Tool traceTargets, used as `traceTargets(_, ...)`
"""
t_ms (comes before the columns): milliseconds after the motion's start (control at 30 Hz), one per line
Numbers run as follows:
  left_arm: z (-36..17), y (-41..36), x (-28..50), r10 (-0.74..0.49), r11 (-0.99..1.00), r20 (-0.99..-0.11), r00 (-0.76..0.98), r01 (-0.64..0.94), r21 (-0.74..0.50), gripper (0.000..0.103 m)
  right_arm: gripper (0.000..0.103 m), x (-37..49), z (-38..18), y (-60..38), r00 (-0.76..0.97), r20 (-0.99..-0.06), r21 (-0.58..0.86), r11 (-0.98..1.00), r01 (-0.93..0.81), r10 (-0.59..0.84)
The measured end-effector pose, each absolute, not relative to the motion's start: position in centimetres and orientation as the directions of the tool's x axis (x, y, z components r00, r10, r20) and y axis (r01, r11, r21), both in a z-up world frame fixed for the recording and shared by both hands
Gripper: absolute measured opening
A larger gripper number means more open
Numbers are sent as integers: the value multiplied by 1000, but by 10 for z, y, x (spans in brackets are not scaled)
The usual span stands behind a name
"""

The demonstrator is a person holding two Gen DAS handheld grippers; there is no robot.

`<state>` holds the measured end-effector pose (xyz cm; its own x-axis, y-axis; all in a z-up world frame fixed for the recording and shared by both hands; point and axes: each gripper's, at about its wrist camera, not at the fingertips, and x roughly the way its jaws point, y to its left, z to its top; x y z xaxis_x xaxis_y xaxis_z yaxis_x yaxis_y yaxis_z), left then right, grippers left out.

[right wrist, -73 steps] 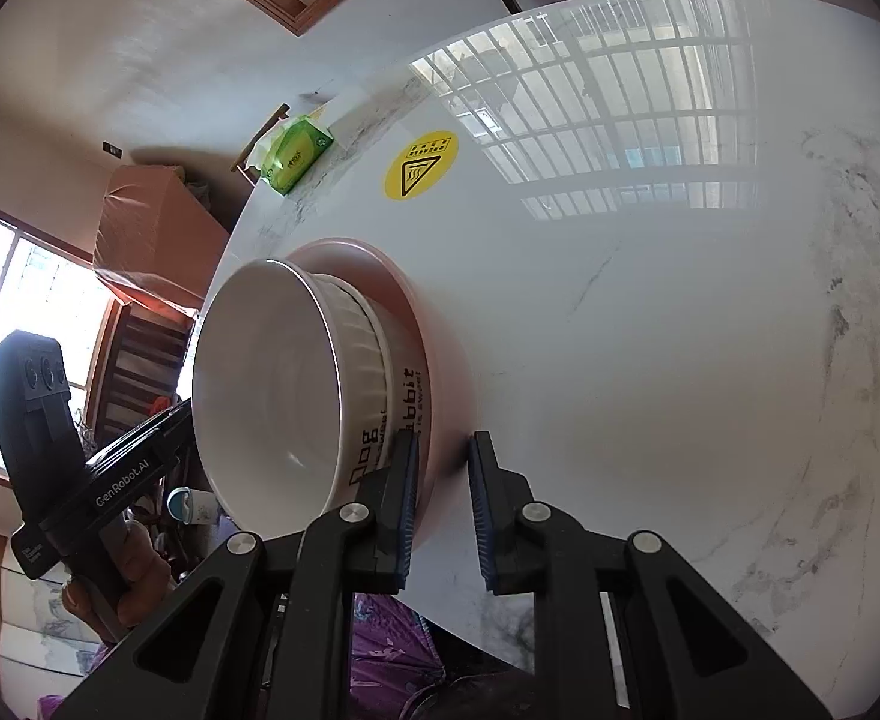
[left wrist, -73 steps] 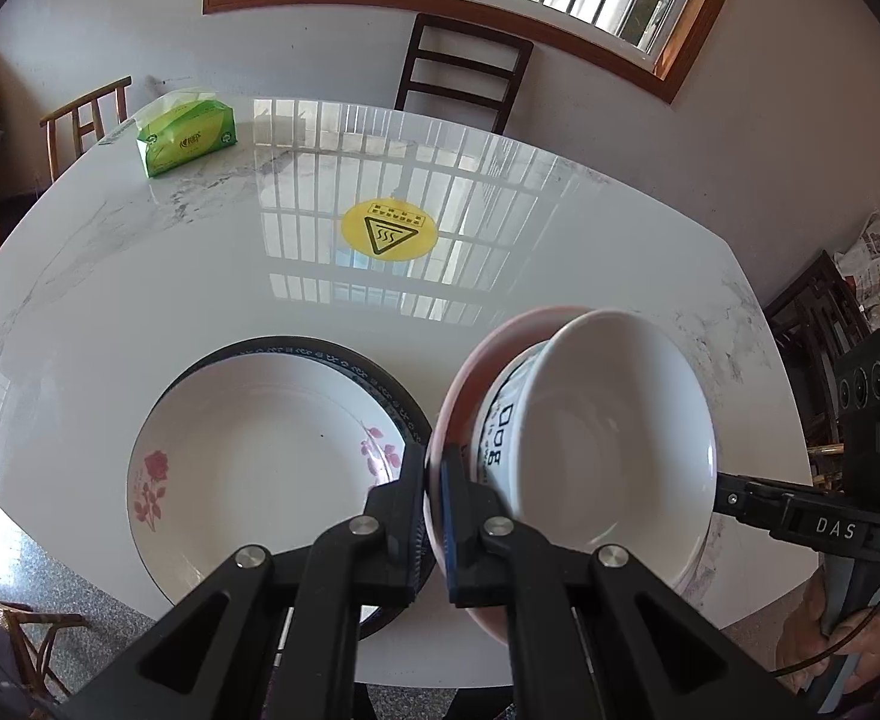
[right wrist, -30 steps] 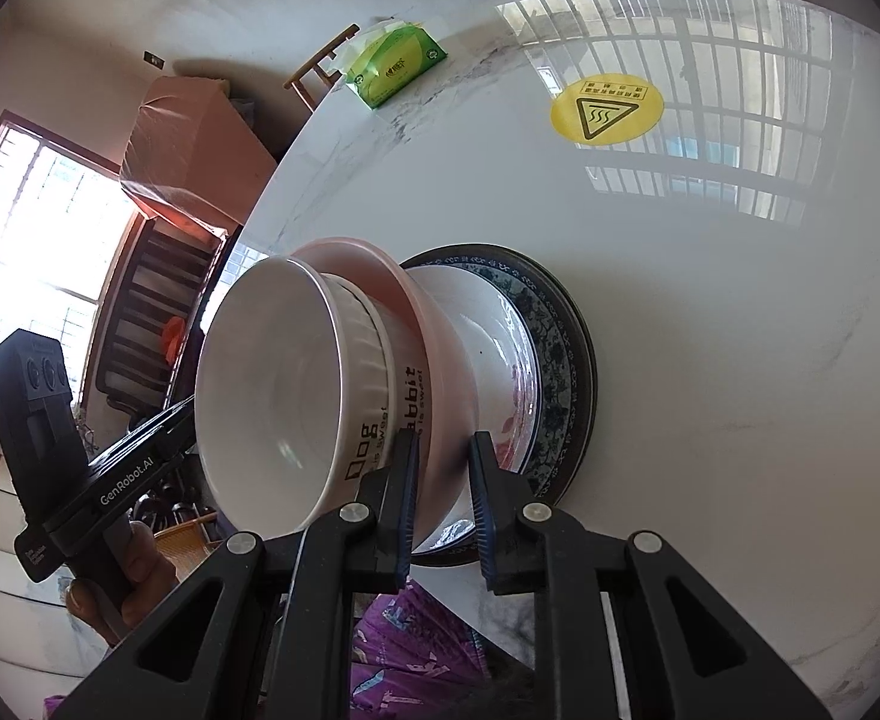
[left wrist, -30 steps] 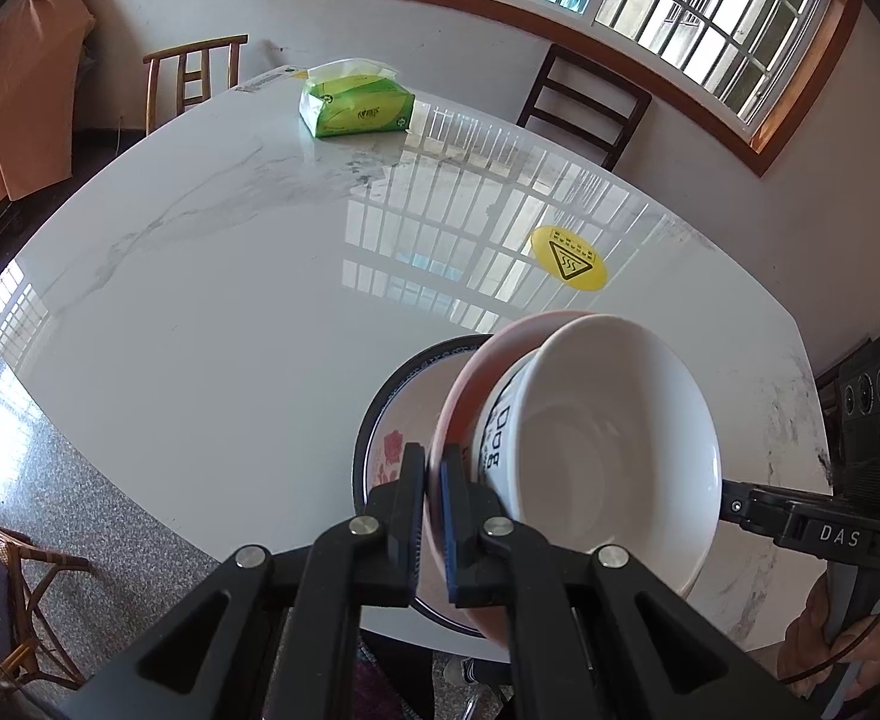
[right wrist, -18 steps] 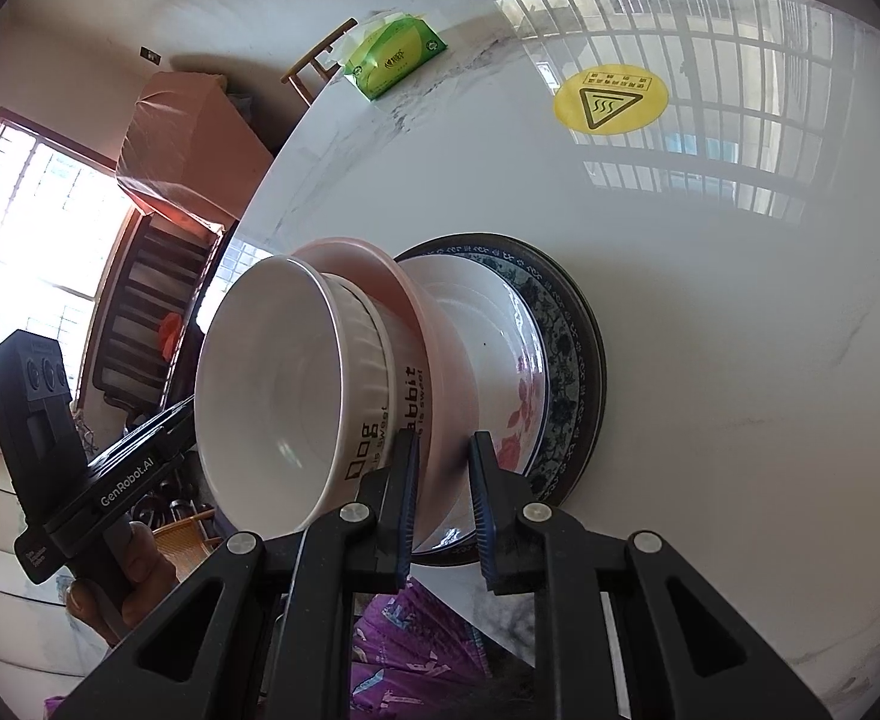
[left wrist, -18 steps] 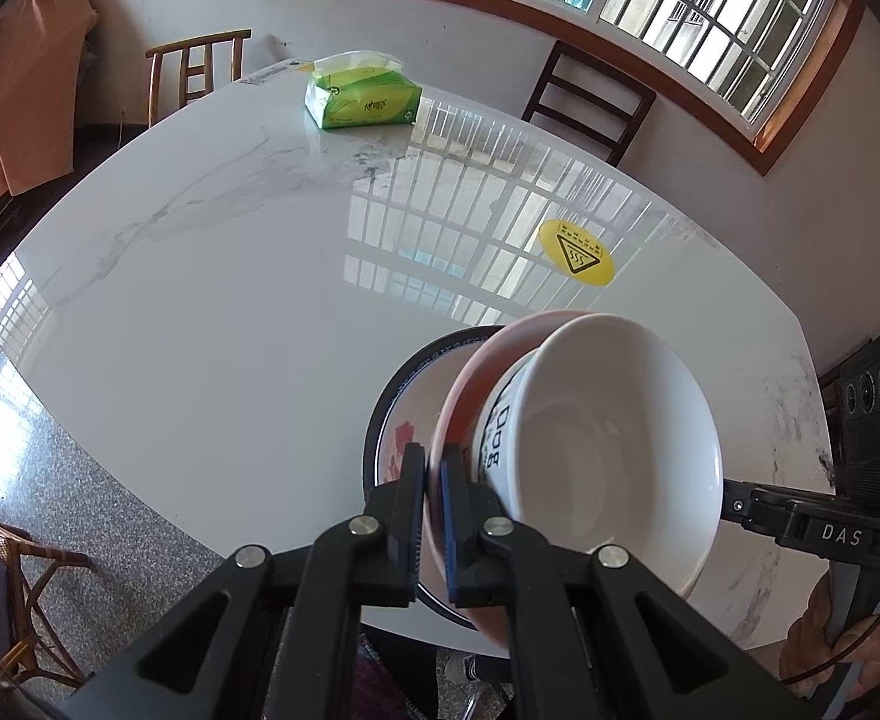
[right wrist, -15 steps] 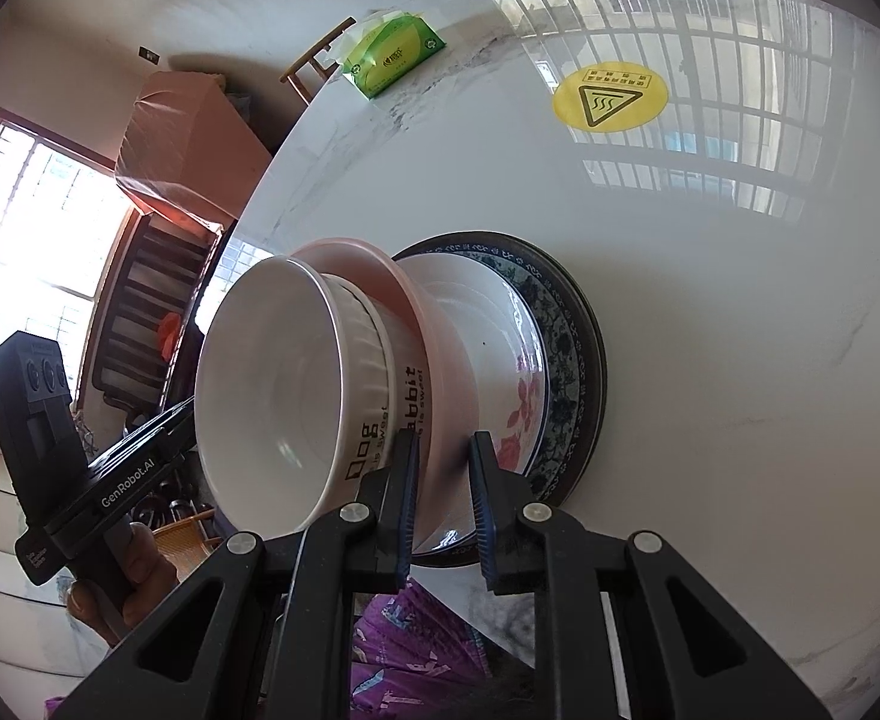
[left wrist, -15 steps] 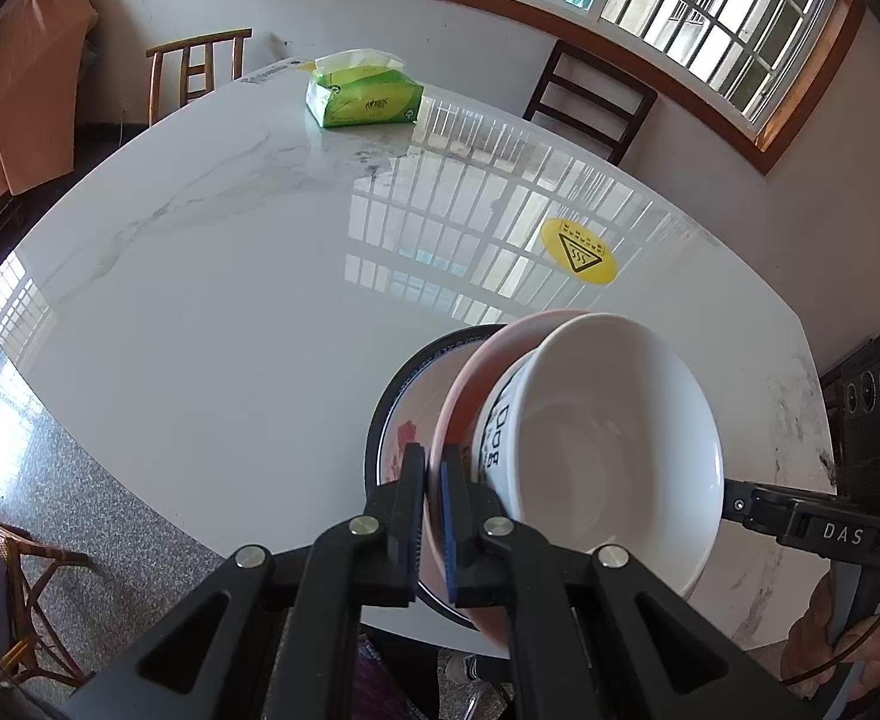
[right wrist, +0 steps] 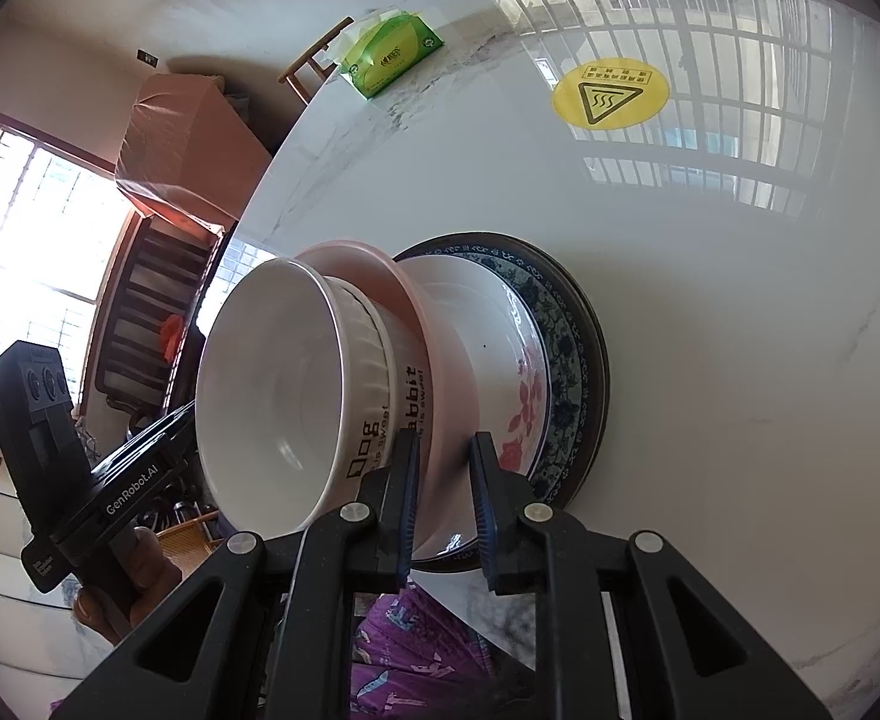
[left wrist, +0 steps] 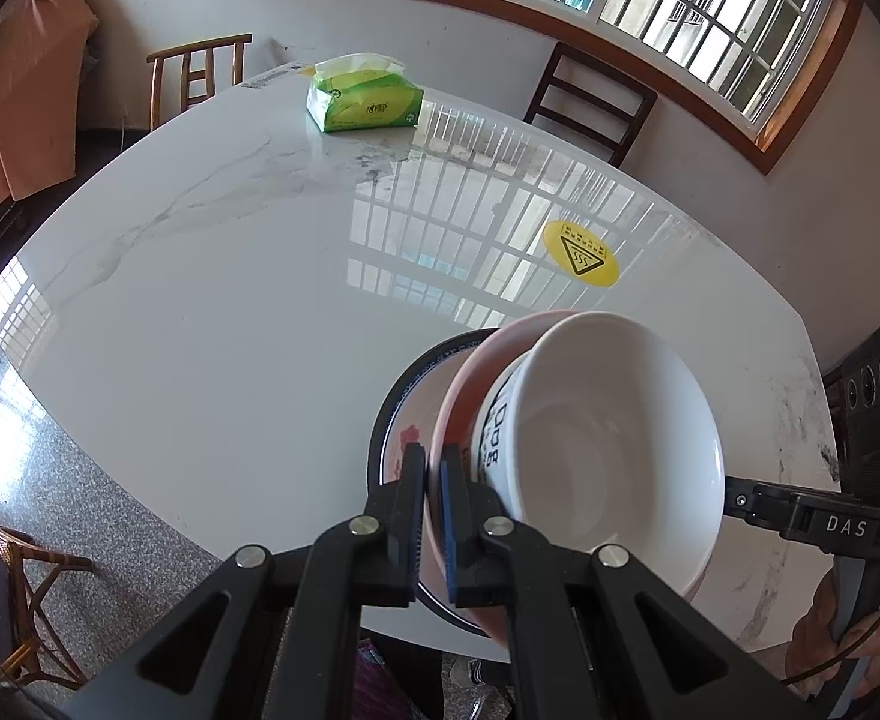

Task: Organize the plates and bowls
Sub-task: 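Carry the bowl stack over the rose-patterned plate stack and lower it, then set the bowl stack onto the plates and open both grippers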

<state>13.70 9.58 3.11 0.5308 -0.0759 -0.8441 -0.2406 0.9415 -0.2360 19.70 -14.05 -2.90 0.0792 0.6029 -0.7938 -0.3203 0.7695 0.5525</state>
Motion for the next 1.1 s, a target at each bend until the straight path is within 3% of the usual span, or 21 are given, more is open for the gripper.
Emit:
traceTargets(900,28,91,134,-11,966,-800,600,-200,-163,3,20,197,-31,-146,118,-766,572,754,-323,632)
traceTargets(967,27,89,133,6,971,-791,612,-194,-143,5,23,196,-30,-147,140,-772,552,764,-335,620)
traceTargets(1100,26,88,126,54,975,-757,651,-198,-101,17,43,191,-28,-149,235,-786,475,802,-363,572)
